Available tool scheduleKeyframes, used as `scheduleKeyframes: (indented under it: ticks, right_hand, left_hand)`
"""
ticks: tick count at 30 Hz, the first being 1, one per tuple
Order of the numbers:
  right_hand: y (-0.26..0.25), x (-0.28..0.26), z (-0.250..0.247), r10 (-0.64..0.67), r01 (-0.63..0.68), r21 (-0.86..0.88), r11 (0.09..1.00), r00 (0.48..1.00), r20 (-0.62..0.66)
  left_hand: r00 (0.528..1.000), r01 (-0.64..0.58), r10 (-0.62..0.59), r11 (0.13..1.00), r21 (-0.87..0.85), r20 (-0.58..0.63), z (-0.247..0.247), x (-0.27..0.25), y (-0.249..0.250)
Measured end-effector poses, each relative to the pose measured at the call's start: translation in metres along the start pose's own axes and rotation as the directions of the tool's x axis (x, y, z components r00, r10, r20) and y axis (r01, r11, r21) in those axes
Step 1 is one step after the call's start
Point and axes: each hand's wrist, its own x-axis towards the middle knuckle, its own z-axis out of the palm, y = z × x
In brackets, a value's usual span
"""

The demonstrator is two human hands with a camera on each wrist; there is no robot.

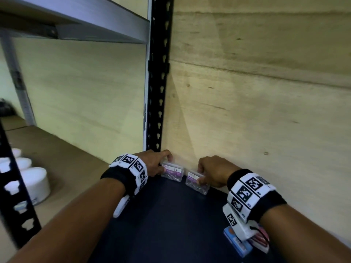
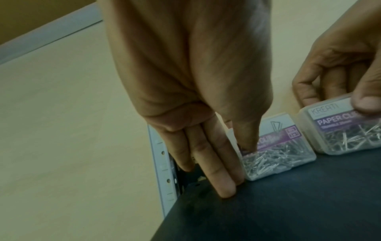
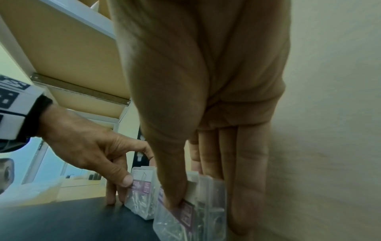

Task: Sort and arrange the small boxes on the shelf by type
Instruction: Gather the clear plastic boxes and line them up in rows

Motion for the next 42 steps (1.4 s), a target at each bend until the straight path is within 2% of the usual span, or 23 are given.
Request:
scheduleKeyframes:
  ticks: [10,20,24,28,31,37,40,42]
  right_hand:
    - [-0.003,0.000,-0.001,-0.017,0.019,-0.074,0.997,1.000,0.023]
    - [0.002,-0.005,0.002,0.013,-0.013,-0.035,0.999,1.000,-0.003]
    - [0.011,-0.017,0.002,0.015,-0.015,0.003,1.000,1.000,0.027]
    - [0.029,-0.043,-0.008,0.025,-0.023,-0.041,0.999,0.998,0.050]
    - [0.050,-0.068,-0.018,0.055,-0.045,-0.114,0.992,0.995,0.079]
    - [0.100,-0.121,-0.027,0.155,-0.134,-0.137,0.981,0.976,0.153]
    - [0.119,-0.144,-0.022,0.201,-0.182,-0.125,0.975,0.966,0.161]
    - [0.131,-0.156,-0.017,0.223,-0.208,-0.103,0.973,0.961,0.163]
  left_hand:
    - [0.999,-0.007,0.009,1.000,0.027,-0.047,0.005,0.000,-0.001]
    - [0.994,0.011,-0.005,0.999,0.053,-0.110,0.011,0.000,0.001]
    - [0.993,0.028,-0.024,0.999,0.037,-0.112,0.011,-0.003,0.007]
    - [0.989,0.063,-0.058,0.997,0.033,-0.138,0.014,-0.012,0.013]
    - [0.992,0.085,-0.082,0.996,0.021,-0.091,0.017,-0.021,0.014]
    - [0.992,0.122,-0.115,0.980,0.158,-0.054,0.009,-0.053,0.038]
    - [0.997,0.076,-0.074,0.964,0.253,-0.016,0.001,-0.068,0.072]
    - [1.000,-0.020,0.018,0.965,0.260,0.010,-0.001,-0.080,0.105]
